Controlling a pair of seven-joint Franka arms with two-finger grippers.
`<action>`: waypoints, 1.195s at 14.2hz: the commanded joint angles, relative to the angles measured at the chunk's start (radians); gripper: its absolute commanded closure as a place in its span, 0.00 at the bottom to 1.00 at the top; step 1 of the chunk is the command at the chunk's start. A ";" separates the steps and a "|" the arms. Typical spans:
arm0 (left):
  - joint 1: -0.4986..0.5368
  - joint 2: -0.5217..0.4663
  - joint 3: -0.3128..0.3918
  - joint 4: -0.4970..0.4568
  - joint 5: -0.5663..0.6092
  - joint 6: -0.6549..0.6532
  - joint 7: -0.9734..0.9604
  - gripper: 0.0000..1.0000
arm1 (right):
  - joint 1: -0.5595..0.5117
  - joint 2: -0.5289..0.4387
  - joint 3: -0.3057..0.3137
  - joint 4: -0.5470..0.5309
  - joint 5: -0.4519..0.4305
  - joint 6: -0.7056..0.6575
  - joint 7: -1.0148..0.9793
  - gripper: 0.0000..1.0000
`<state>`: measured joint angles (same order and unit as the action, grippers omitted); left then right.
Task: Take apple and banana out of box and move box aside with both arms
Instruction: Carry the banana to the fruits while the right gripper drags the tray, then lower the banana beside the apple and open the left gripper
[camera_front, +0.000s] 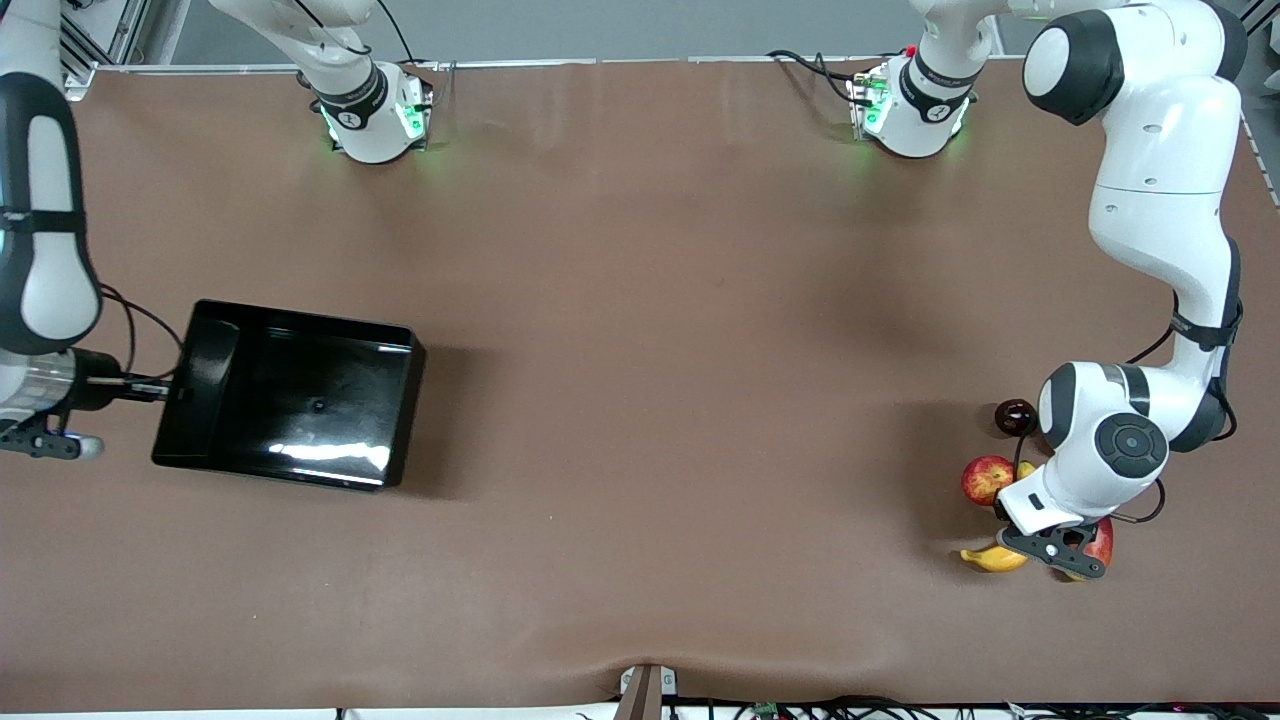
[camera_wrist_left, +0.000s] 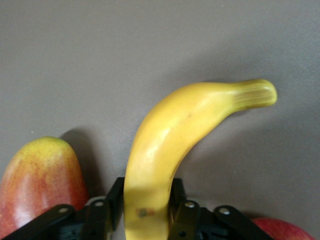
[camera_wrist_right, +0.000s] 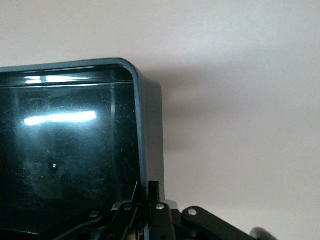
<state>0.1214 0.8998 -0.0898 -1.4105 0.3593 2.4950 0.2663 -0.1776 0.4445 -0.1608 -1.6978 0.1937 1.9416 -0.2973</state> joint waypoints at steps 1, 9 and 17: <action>0.006 0.007 -0.004 0.021 0.012 0.021 0.021 0.00 | -0.058 0.042 0.027 0.003 0.006 0.033 -0.055 1.00; 0.024 -0.131 -0.048 0.016 -0.058 -0.051 0.011 0.00 | -0.119 0.100 0.030 -0.049 0.021 0.132 -0.112 1.00; 0.017 -0.338 -0.054 -0.010 -0.253 -0.289 -0.079 0.00 | -0.105 0.097 0.033 0.104 0.021 -0.019 -0.115 0.00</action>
<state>0.1343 0.6436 -0.1375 -1.3724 0.1287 2.2599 0.2230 -0.2724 0.5524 -0.1384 -1.6461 0.2023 1.9523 -0.4028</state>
